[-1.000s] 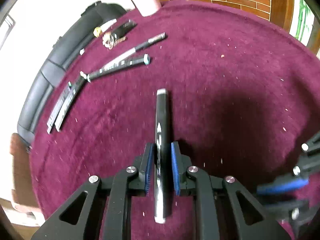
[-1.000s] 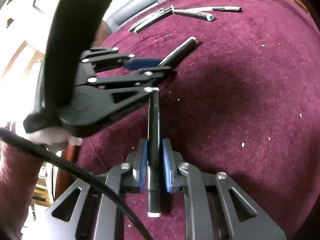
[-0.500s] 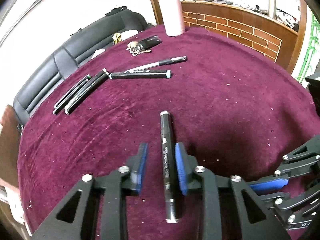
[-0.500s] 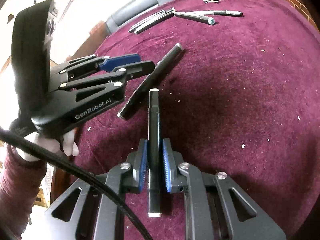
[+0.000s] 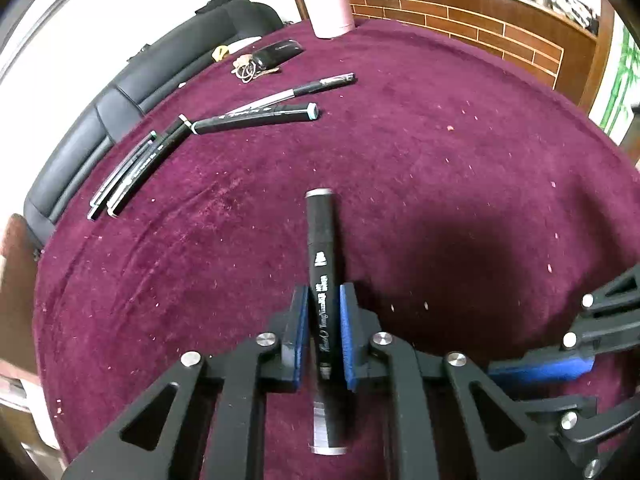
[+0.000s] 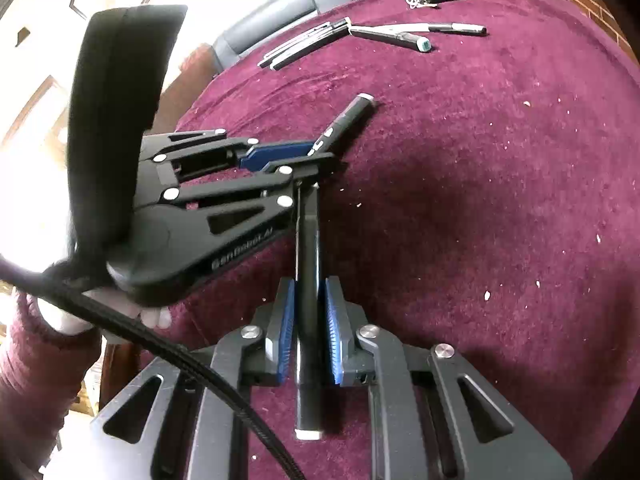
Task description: Organize objects
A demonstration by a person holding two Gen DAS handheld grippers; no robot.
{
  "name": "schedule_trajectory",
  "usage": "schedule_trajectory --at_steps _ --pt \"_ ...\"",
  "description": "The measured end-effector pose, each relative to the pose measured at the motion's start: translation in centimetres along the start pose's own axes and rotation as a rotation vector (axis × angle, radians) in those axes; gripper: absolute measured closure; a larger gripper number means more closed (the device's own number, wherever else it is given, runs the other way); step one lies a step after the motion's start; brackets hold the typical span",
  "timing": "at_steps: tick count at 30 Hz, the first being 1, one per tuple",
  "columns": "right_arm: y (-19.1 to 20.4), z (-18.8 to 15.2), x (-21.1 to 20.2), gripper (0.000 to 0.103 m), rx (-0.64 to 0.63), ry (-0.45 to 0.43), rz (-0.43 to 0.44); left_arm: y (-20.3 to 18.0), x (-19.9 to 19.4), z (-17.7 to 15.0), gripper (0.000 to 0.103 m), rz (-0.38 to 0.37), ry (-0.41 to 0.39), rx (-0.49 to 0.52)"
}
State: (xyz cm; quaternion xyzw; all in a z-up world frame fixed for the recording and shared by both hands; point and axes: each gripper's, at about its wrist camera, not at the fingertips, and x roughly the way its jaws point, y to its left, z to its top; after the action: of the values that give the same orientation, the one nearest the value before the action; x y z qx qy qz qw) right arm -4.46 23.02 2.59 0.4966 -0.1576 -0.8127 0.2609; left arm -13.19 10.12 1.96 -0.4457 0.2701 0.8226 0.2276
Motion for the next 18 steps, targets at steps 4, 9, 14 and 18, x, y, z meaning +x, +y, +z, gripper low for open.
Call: schedule_trajectory --at_steps 4,9,14,18 --pt "0.5 -0.5 -0.3 0.086 -0.027 -0.009 -0.02 1.0 -1.2 -2.5 0.092 -0.021 -0.022 -0.09" --pt "1.5 -0.8 -0.2 0.085 -0.081 -0.026 -0.083 2.2 -4.3 -7.2 0.092 -0.027 -0.032 -0.213" --pt "5.1 -1.7 1.2 0.085 -0.234 -0.027 -0.314 1.5 -7.0 -10.9 0.092 -0.019 -0.033 -0.299" --pt "8.0 -1.9 2.9 0.085 -0.381 -0.016 -0.528 0.8 -8.9 -12.7 0.092 0.027 -0.062 -0.322"
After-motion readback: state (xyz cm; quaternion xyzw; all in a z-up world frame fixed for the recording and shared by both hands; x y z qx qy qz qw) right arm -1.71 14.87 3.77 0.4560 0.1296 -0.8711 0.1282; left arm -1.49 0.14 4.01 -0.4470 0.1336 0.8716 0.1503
